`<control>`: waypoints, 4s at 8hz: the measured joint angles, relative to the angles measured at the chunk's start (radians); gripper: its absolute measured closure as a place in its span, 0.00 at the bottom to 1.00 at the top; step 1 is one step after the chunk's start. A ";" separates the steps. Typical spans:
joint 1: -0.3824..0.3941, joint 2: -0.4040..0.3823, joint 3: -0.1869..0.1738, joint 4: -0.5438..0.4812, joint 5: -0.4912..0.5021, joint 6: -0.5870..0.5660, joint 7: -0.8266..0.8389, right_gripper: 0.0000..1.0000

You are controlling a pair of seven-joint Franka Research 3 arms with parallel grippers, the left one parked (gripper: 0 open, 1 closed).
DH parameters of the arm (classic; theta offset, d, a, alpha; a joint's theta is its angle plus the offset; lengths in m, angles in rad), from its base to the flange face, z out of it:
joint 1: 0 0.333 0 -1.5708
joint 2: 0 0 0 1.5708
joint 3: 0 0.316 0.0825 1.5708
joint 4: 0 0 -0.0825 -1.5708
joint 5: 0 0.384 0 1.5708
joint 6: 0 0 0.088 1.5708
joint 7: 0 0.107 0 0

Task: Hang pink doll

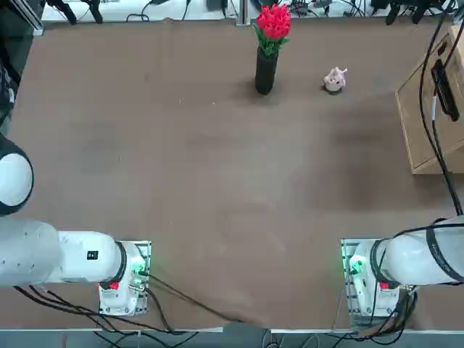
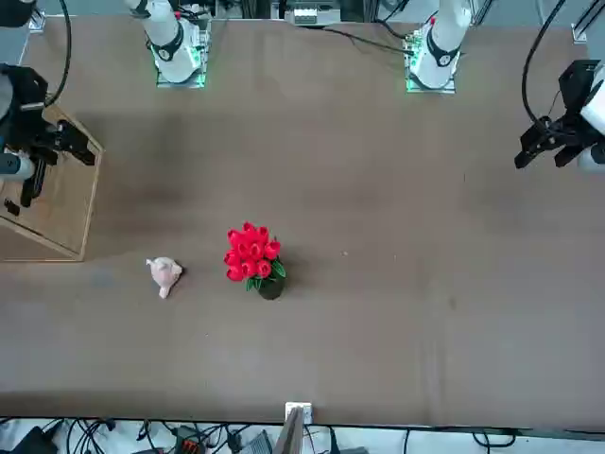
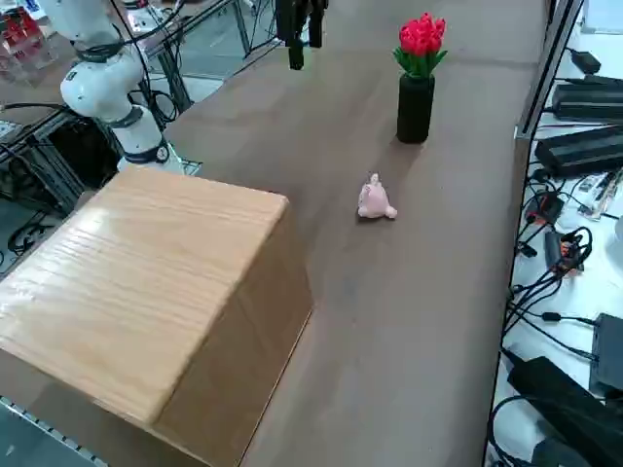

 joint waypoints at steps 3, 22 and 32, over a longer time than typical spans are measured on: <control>0.002 0.000 0.000 0.000 0.000 0.000 0.001 0.00; 0.144 0.478 0.001 -0.029 0.042 0.428 1.516 0.00; 0.201 0.582 -0.007 -0.098 -0.214 0.693 1.929 0.03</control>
